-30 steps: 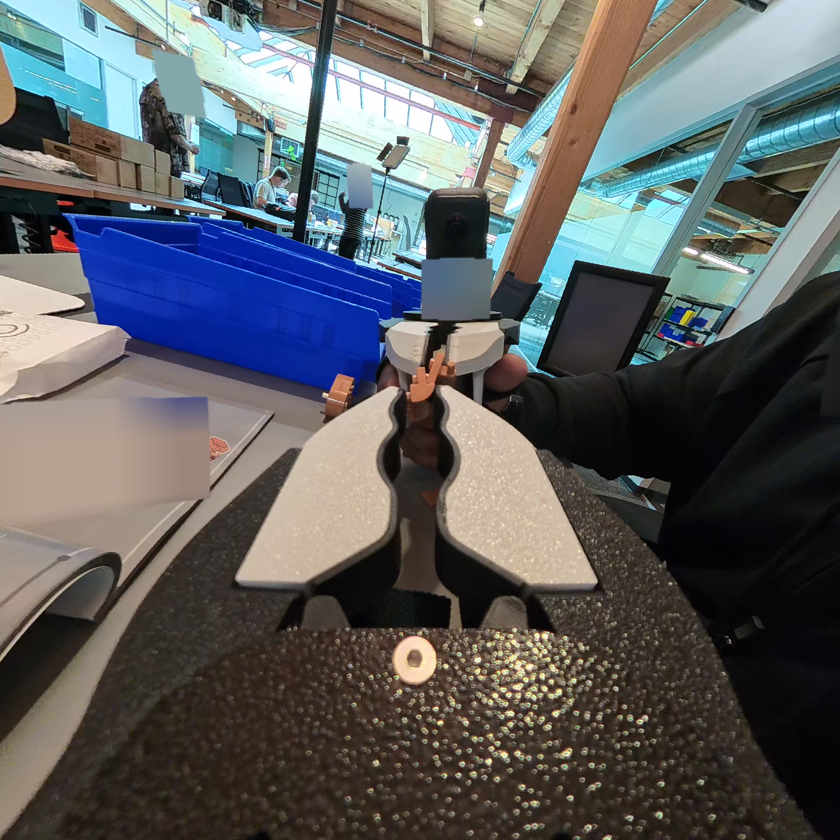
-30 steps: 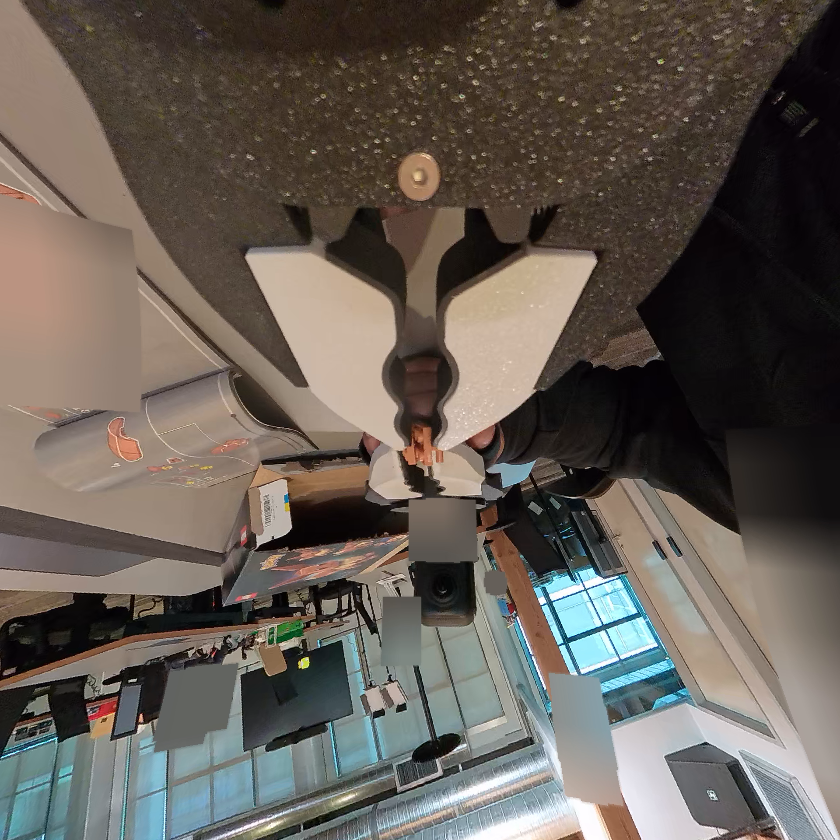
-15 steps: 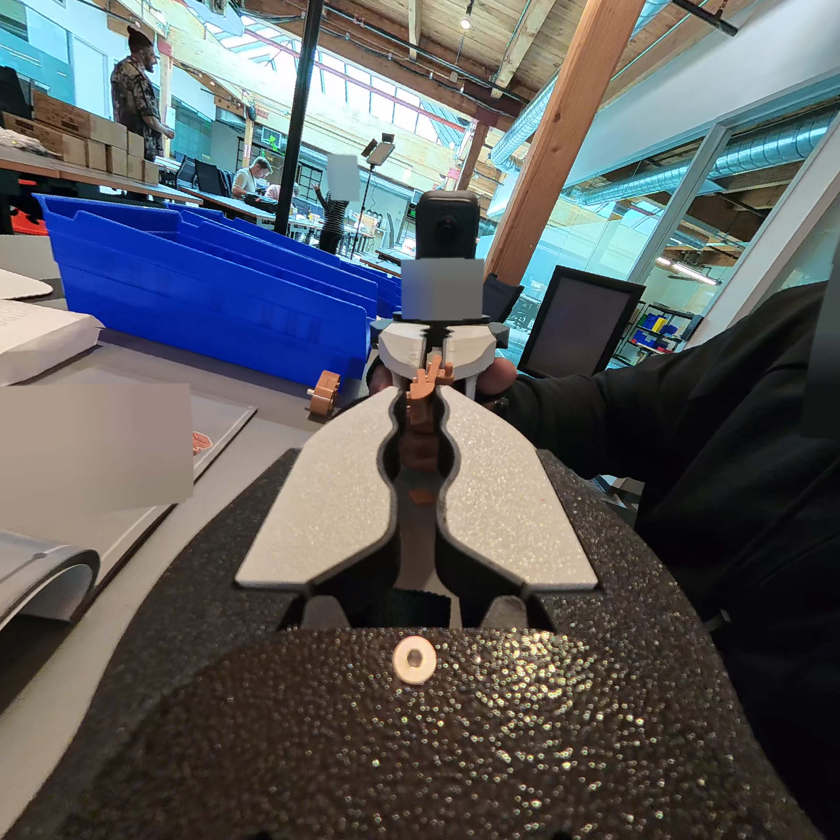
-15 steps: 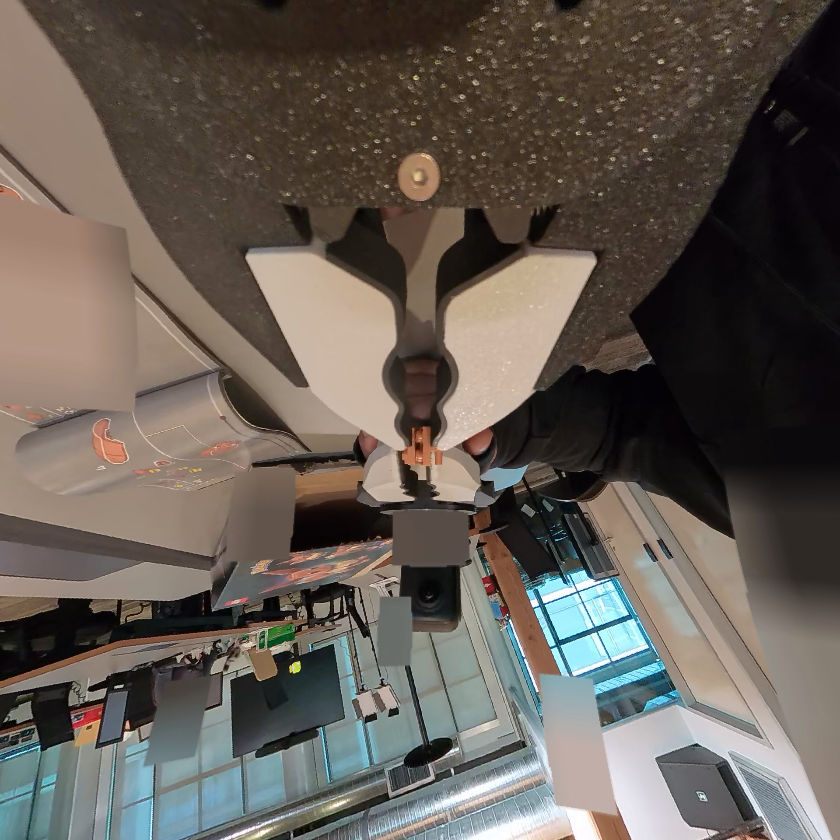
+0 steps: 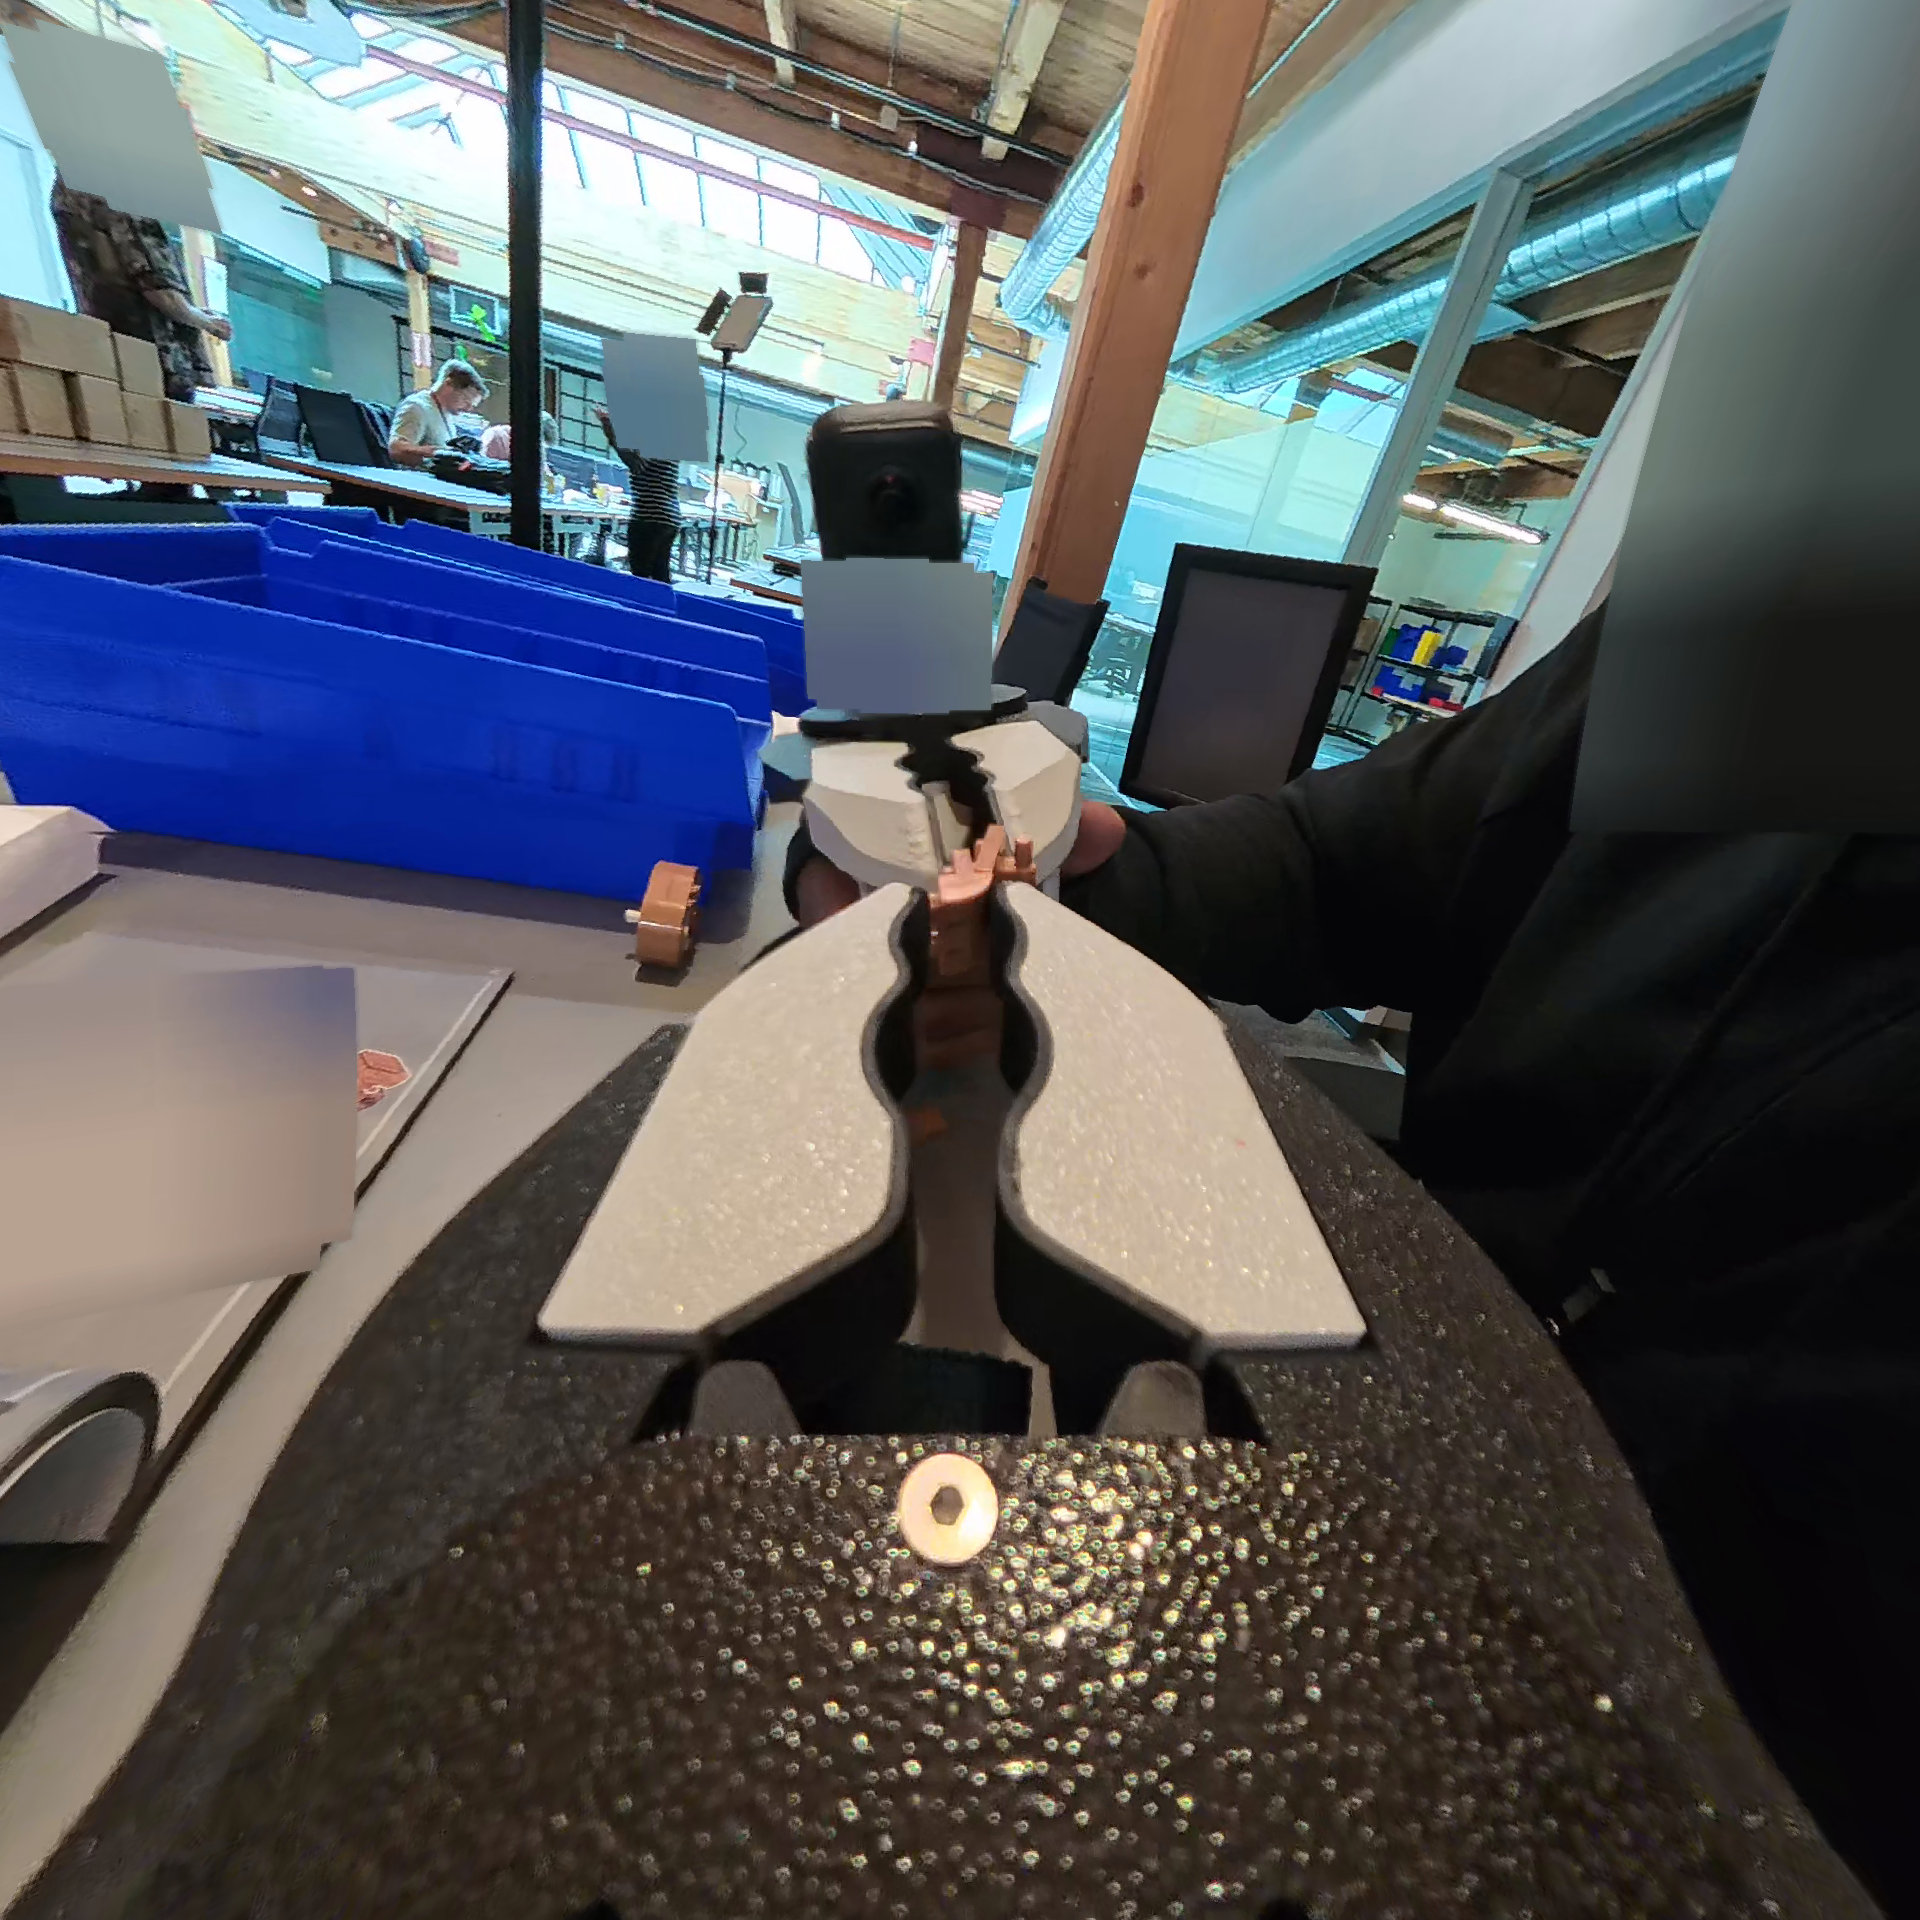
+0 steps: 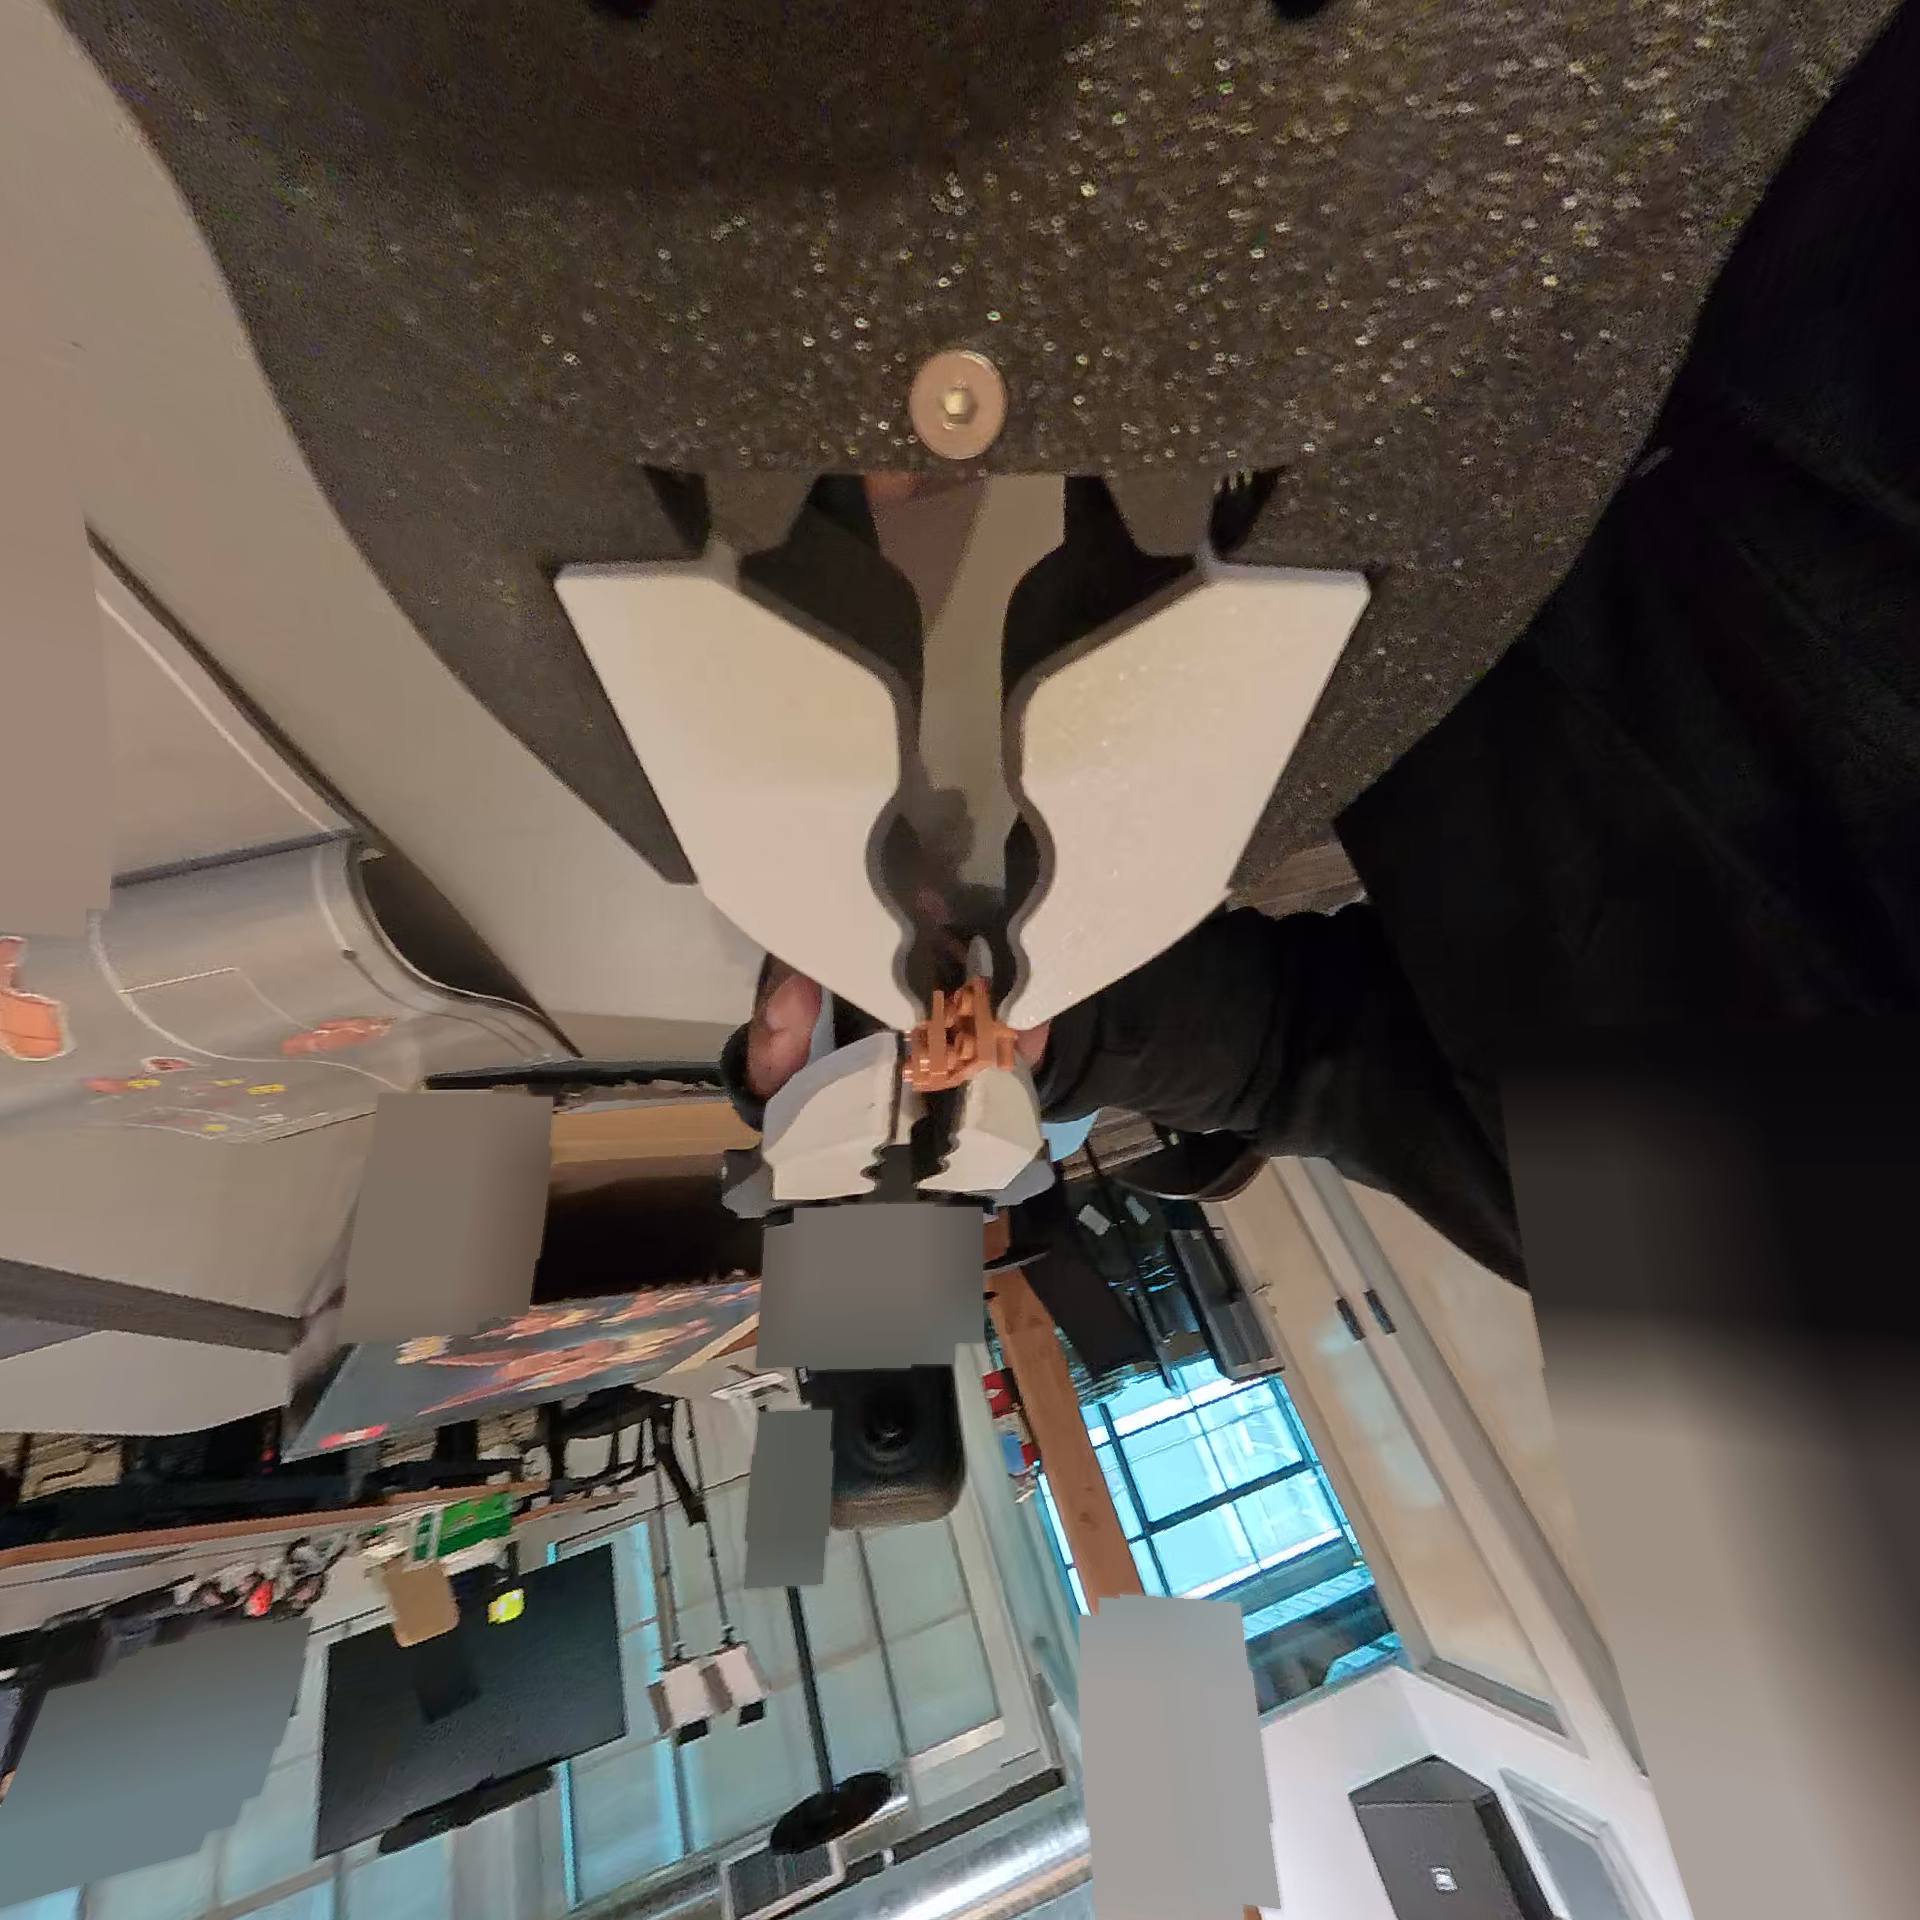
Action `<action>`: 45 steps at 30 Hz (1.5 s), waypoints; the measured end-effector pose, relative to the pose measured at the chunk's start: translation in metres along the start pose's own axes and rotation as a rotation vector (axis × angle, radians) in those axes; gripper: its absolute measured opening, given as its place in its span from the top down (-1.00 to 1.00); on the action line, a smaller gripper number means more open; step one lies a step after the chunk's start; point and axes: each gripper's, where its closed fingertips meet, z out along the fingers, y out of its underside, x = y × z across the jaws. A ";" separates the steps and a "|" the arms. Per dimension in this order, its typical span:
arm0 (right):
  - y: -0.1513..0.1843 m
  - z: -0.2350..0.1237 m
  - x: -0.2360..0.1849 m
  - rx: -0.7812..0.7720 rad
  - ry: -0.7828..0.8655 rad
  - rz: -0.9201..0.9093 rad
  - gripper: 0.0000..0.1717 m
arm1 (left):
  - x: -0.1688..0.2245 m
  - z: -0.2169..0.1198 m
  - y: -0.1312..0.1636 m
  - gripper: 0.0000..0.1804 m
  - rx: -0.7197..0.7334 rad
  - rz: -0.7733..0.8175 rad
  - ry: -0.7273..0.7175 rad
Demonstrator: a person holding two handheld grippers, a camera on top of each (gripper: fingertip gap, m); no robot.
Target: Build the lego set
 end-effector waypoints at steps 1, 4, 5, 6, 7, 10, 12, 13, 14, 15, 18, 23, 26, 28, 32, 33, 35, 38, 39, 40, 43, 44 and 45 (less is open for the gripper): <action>0.001 0.000 -0.003 -0.004 -0.019 0.006 0.89 | 0.002 0.000 0.000 0.89 -0.005 0.003 0.011; 0.002 0.001 -0.008 -0.007 -0.057 0.016 0.93 | 0.006 0.001 0.001 0.89 -0.012 0.008 0.034; 0.002 0.001 -0.009 -0.007 -0.067 0.019 0.93 | 0.007 0.001 0.001 0.89 -0.012 0.006 0.043; 0.002 0.001 -0.010 -0.007 -0.076 0.023 0.92 | 0.009 0.001 0.001 0.89 -0.010 0.002 0.051; 0.003 0.001 -0.011 -0.007 -0.082 0.028 0.92 | 0.010 0.002 0.001 0.89 -0.009 -0.002 0.057; 0.003 0.000 -0.009 -0.006 -0.071 0.036 0.93 | 0.009 0.002 0.000 0.89 0.003 -0.028 0.057; 0.006 0.001 -0.006 -0.015 -0.057 0.036 0.94 | 0.007 0.002 -0.002 0.88 0.019 -0.052 0.054; 0.007 0.002 -0.006 -0.019 -0.055 0.034 0.94 | 0.007 0.002 -0.002 0.89 0.021 -0.062 0.055; 0.007 0.002 -0.006 -0.020 -0.052 0.030 0.94 | 0.007 0.002 -0.002 0.88 0.019 -0.067 0.055; 0.007 0.002 -0.006 -0.018 -0.048 0.026 0.94 | 0.007 0.001 -0.002 0.89 0.019 -0.067 0.053; 0.005 0.002 -0.004 -0.010 -0.037 0.021 0.94 | 0.006 0.001 -0.002 0.89 0.013 -0.073 0.046; 0.002 0.000 -0.002 0.001 -0.021 0.016 0.95 | 0.004 0.001 0.000 0.89 -0.010 -0.071 0.034; 0.003 0.000 -0.002 -0.003 -0.016 0.009 0.94 | 0.004 0.001 0.000 0.89 -0.020 -0.066 0.025; 0.003 0.001 -0.002 -0.007 -0.011 0.001 0.94 | 0.004 0.001 0.001 0.89 -0.029 -0.060 0.018; 0.004 0.001 -0.001 -0.011 0.001 -0.009 0.94 | 0.002 0.001 0.003 0.88 -0.049 -0.053 0.002; 0.004 0.001 -0.001 -0.011 0.003 -0.011 0.94 | 0.002 0.002 0.004 0.88 -0.055 -0.053 -0.002; 0.003 0.000 0.000 -0.007 0.007 -0.012 0.94 | 0.002 0.002 0.005 0.88 -0.067 -0.048 -0.010; 0.003 0.000 0.000 -0.004 0.008 -0.010 0.94 | 0.001 0.003 0.008 0.88 -0.079 -0.041 -0.018; 0.003 0.000 0.000 -0.004 0.009 -0.009 0.94 | 0.001 0.003 0.007 0.87 -0.078 -0.042 -0.020; 0.003 0.000 0.000 -0.005 0.010 -0.009 0.94 | 0.001 0.003 0.008 0.87 -0.079 -0.040 -0.021; 0.003 0.000 0.000 -0.008 0.012 -0.009 0.94 | 0.001 0.003 0.008 0.88 -0.079 -0.030 -0.021; 0.004 0.001 0.000 -0.010 0.013 -0.011 0.94 | 0.000 0.002 0.008 0.88 -0.078 -0.022 -0.019; 0.004 0.001 0.000 -0.013 0.014 -0.015 0.94 | 0.001 0.002 0.008 0.88 -0.076 -0.013 -0.017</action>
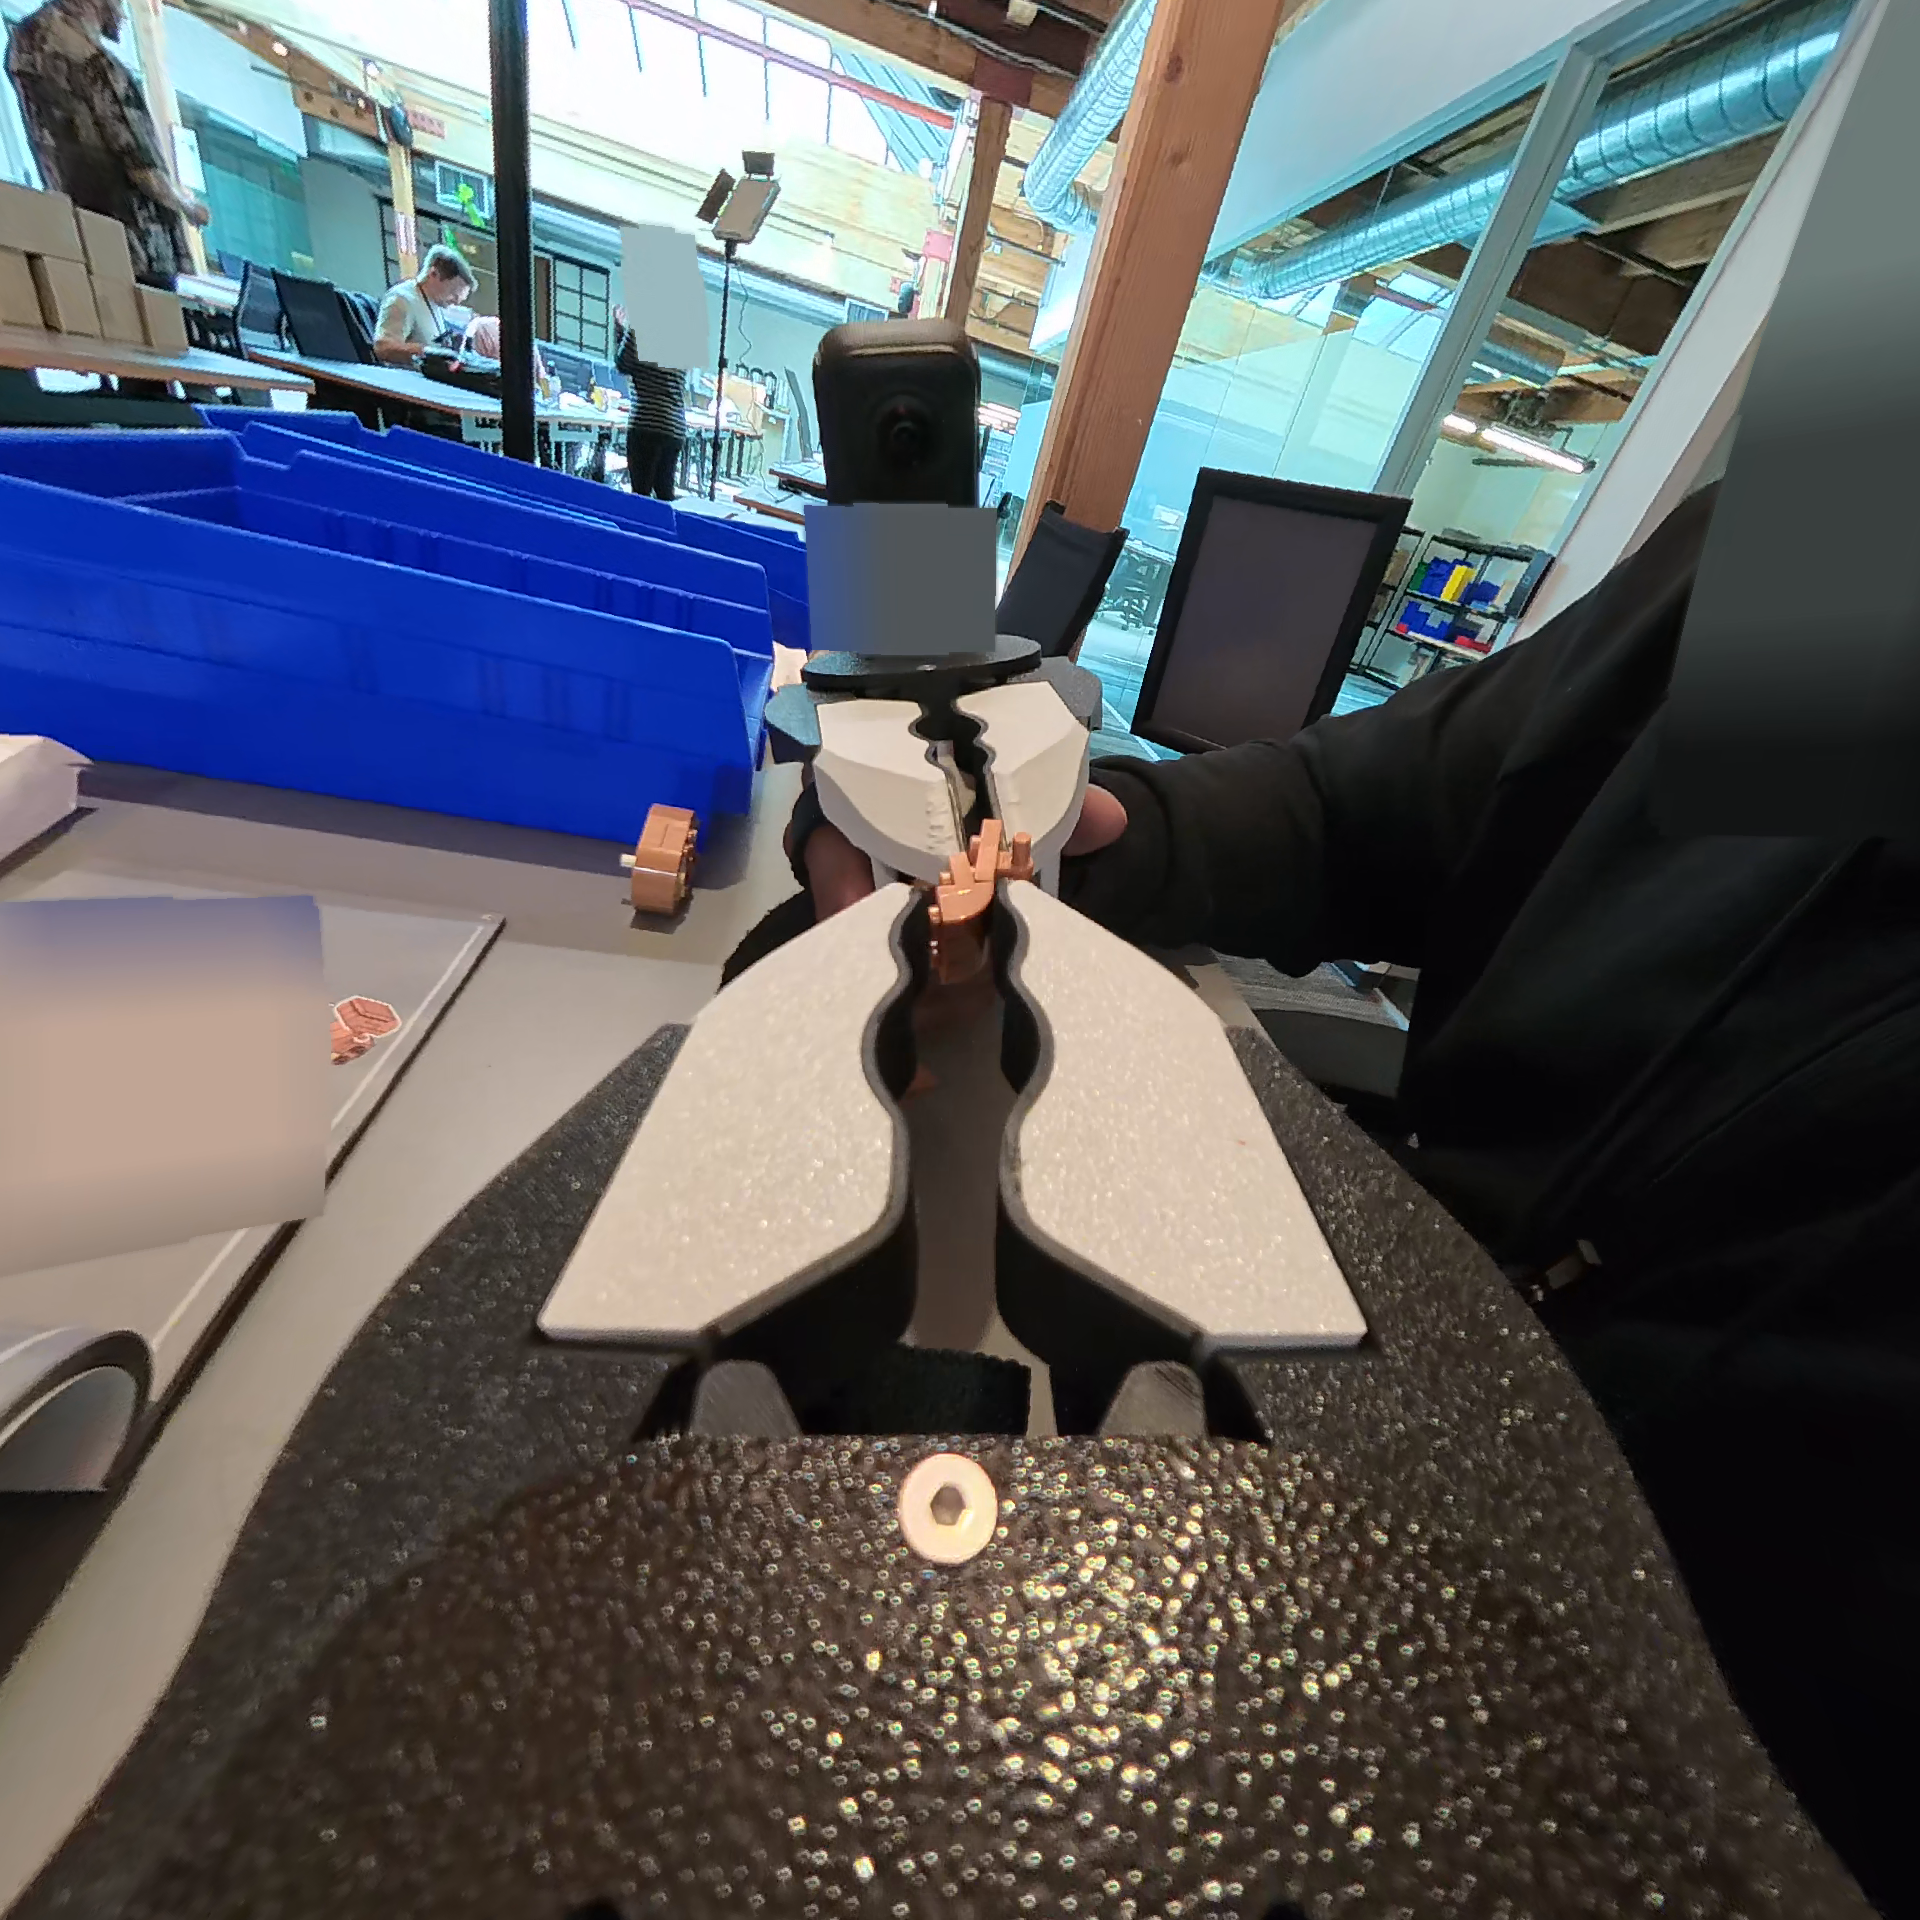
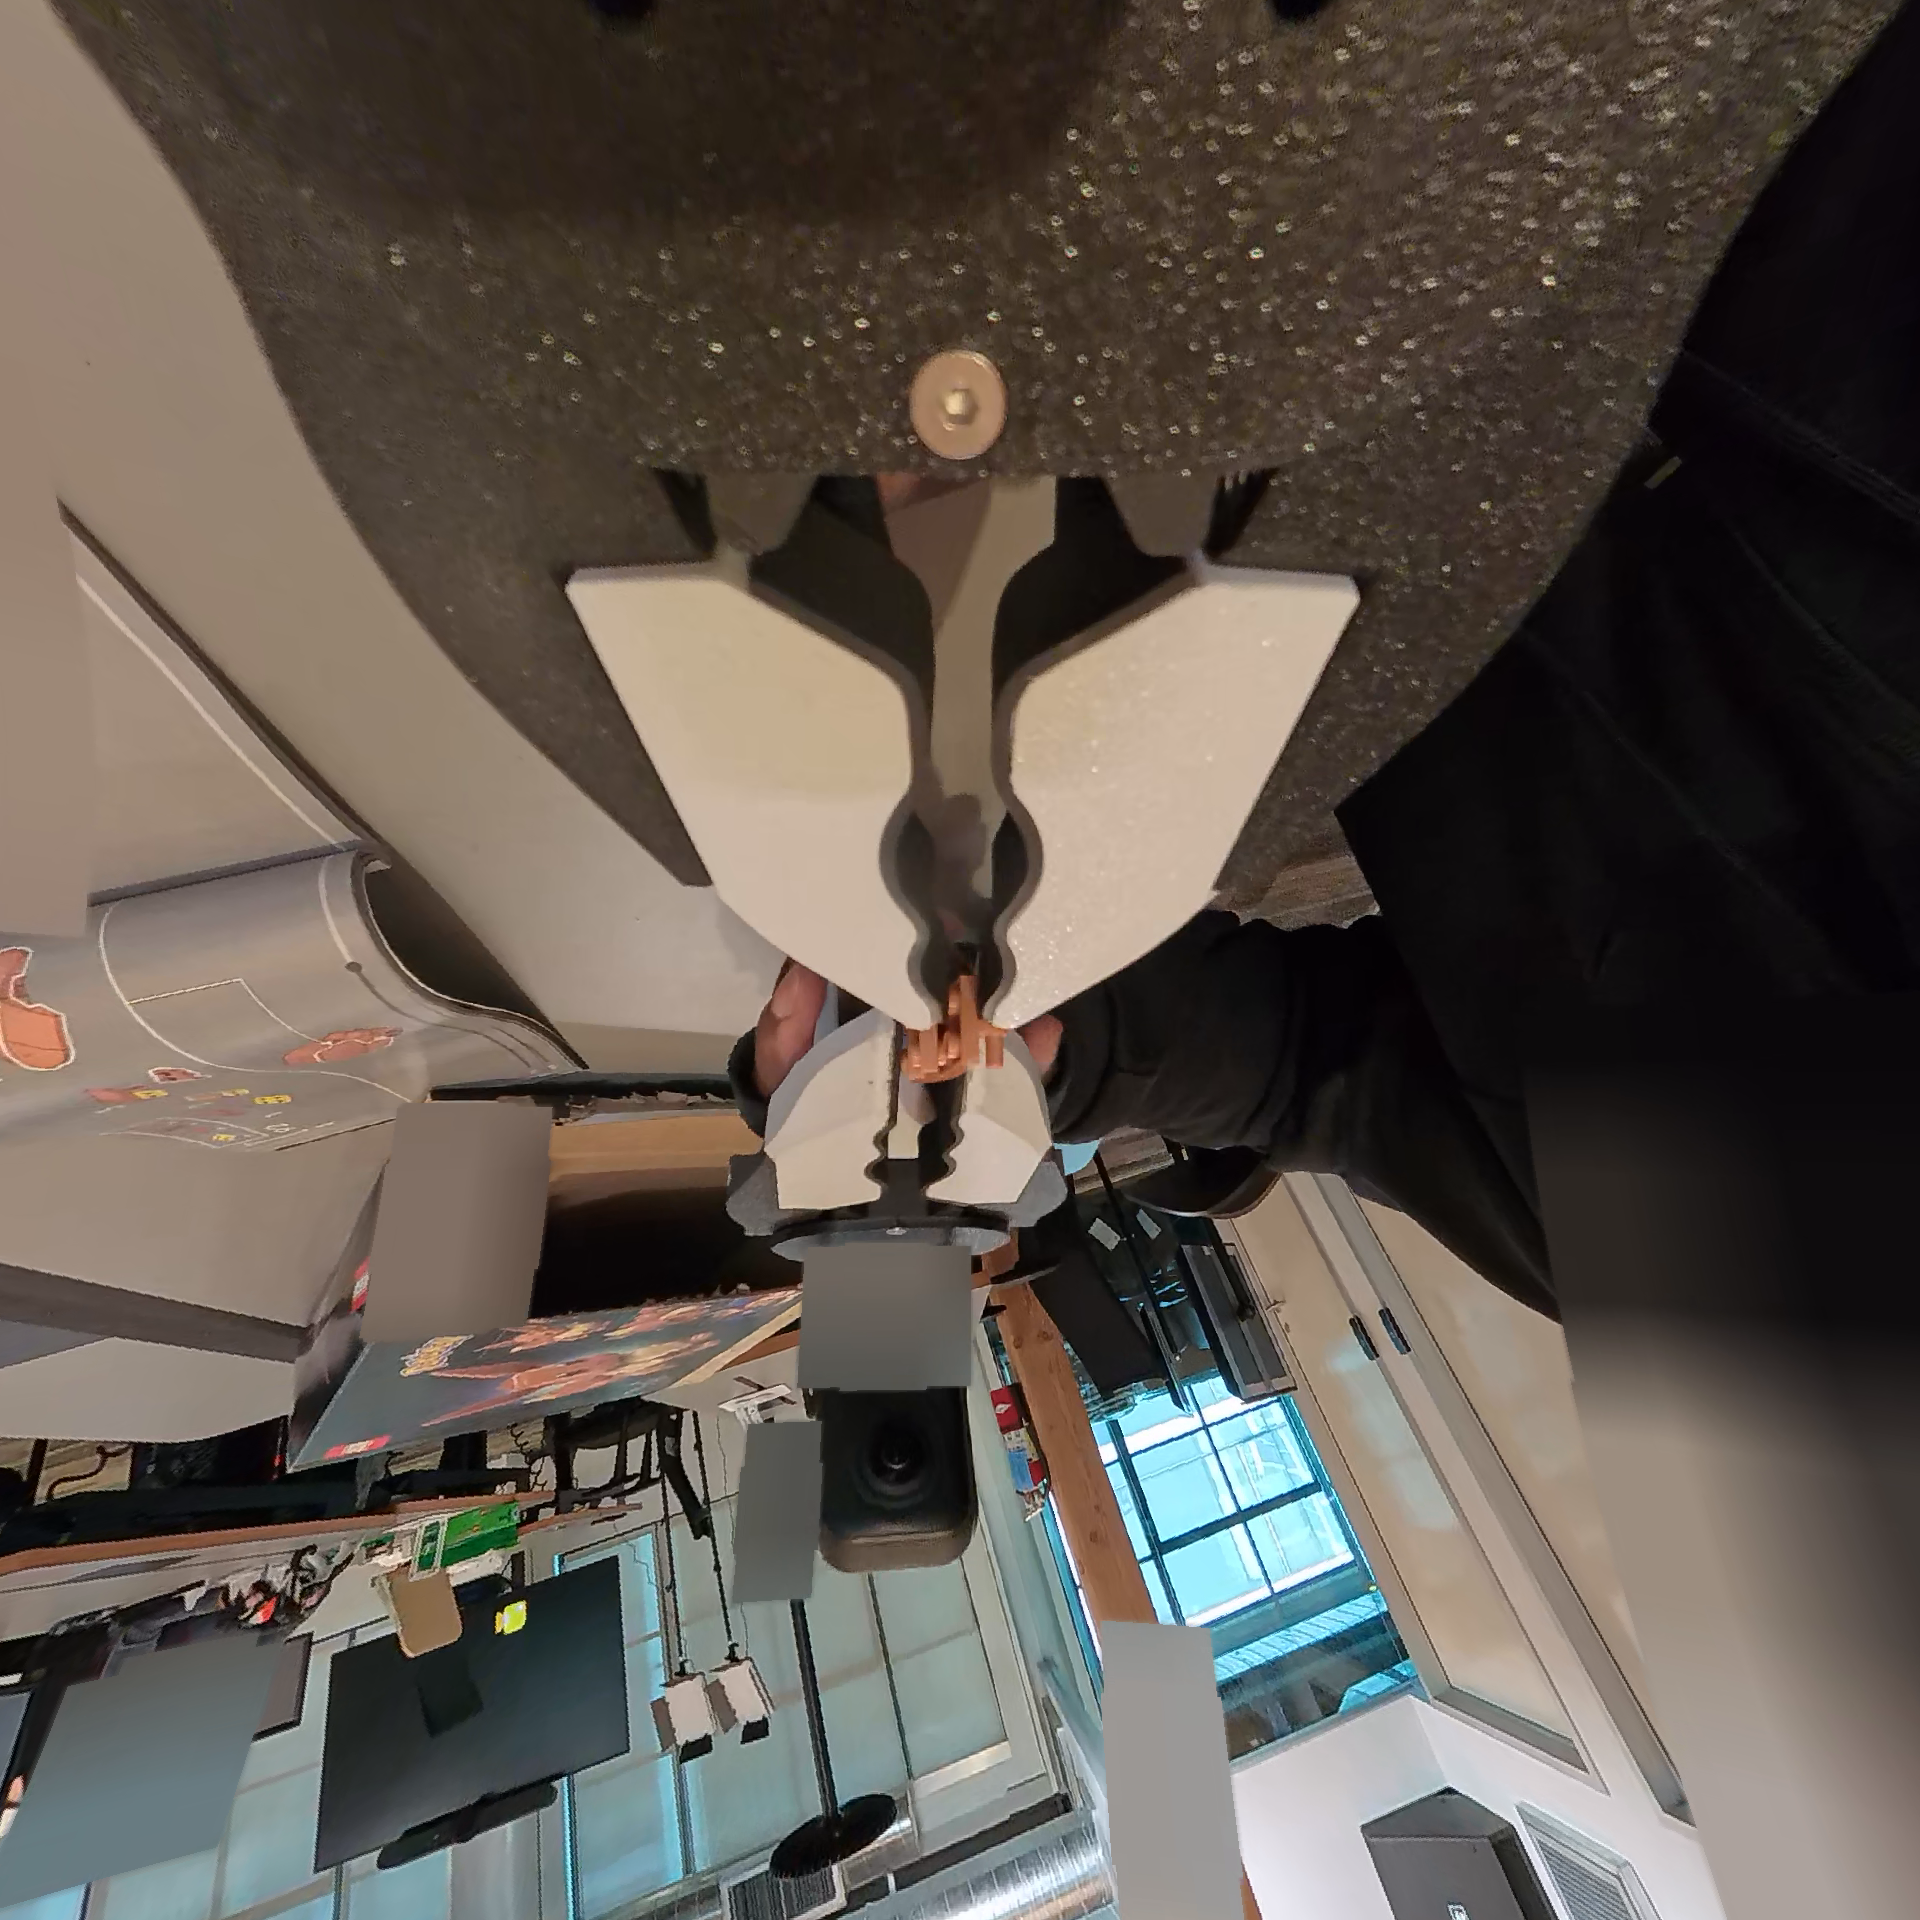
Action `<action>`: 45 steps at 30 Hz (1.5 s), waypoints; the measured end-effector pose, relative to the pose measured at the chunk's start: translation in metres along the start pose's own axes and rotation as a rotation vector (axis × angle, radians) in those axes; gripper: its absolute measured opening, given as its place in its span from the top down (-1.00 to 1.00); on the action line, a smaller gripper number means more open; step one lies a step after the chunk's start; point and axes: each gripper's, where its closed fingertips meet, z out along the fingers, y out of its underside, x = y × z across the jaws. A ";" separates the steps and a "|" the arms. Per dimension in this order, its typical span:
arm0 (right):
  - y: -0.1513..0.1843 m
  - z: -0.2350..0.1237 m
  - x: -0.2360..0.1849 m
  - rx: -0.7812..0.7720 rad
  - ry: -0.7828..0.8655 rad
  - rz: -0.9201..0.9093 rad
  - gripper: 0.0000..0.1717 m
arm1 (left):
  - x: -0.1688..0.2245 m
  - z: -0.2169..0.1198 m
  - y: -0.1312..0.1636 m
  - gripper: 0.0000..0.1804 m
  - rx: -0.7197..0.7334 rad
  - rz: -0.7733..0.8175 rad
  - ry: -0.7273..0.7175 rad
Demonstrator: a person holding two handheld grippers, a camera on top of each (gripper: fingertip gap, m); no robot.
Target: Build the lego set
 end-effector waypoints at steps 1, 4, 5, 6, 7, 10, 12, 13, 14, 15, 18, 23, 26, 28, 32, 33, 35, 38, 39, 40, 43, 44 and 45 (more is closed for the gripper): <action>0.000 0.000 0.000 -0.002 0.001 -0.007 0.94 | 0.000 0.000 0.000 0.88 0.002 0.012 0.001; 0.000 0.000 -0.001 -0.009 0.010 -0.029 0.94 | 0.001 0.000 0.000 0.89 -0.002 0.064 -0.009; 0.000 0.000 -0.001 -0.010 0.015 -0.037 0.94 | 0.001 0.000 0.000 0.89 -0.004 0.089 -0.022; 0.000 0.000 -0.002 -0.012 0.016 -0.043 0.94 | 0.001 0.000 -0.001 0.89 -0.008 0.109 -0.031; -0.001 0.000 -0.002 -0.012 0.017 -0.050 0.93 | 0.002 -0.001 -0.001 0.89 -0.009 0.124 -0.033; -0.001 0.000 -0.004 -0.019 0.022 -0.077 0.90 | 0.005 -0.001 -0.002 0.89 -0.008 0.161 -0.028; -0.002 0.000 -0.006 -0.020 0.019 -0.094 0.87 | 0.009 -0.001 -0.002 0.89 -0.011 0.182 -0.008; -0.002 0.000 -0.007 -0.020 0.019 -0.099 0.88 | 0.010 -0.001 -0.003 0.89 -0.009 0.195 -0.004; -0.002 0.000 -0.008 -0.020 0.019 -0.104 0.90 | 0.010 0.000 -0.003 0.89 -0.009 0.205 -0.009; -0.002 0.001 -0.009 -0.023 0.015 -0.109 0.91 | 0.010 -0.001 -0.003 0.89 -0.013 0.214 -0.009; 0.000 0.001 -0.011 -0.031 0.002 -0.116 0.94 | 0.011 -0.001 -0.002 0.89 -0.032 0.245 -0.009; 0.003 0.002 -0.014 -0.050 -0.013 -0.120 0.94 | 0.015 -0.001 0.000 0.89 -0.065 0.276 0.000; 0.006 0.002 -0.015 -0.065 -0.019 -0.118 0.94 | 0.015 -0.001 0.002 0.89 -0.090 0.287 0.003; 0.007 0.003 -0.015 -0.078 -0.019 -0.124 0.94 | 0.016 -0.001 0.004 0.89 -0.107 0.292 0.006; 0.010 0.003 -0.015 -0.103 -0.012 -0.142 0.94 | 0.016 -0.001 0.007 0.89 -0.148 0.304 0.001; 0.011 0.003 -0.015 -0.106 -0.012 -0.144 0.94 | 0.016 -0.002 0.008 0.89 -0.155 0.306 -0.001; 0.012 0.003 -0.015 -0.114 -0.013 -0.149 0.94 | 0.016 -0.001 0.009 0.89 -0.169 0.309 -0.001; 0.013 0.003 -0.016 -0.125 -0.015 -0.162 0.94 | 0.017 -0.001 0.011 0.89 -0.192 0.322 -0.002; 0.014 0.003 -0.016 -0.128 -0.015 -0.165 0.94 | 0.017 -0.001 0.011 0.89 -0.196 0.327 -0.003; 0.014 0.003 -0.016 -0.131 -0.014 -0.168 0.94 | 0.017 -0.001 0.012 0.89 -0.204 0.330 -0.004; 0.016 0.003 -0.016 -0.145 -0.011 -0.176 0.94 | 0.017 -0.001 0.014 0.89 -0.224 0.337 -0.008; 0.017 0.003 -0.016 -0.149 -0.011 -0.180 0.94 | 0.017 -0.001 0.015 0.88 -0.230 0.340 -0.010; 0.018 0.003 -0.016 -0.156 -0.012 -0.183 0.94 | 0.017 -0.001 0.016 0.88 -0.237 0.343 -0.010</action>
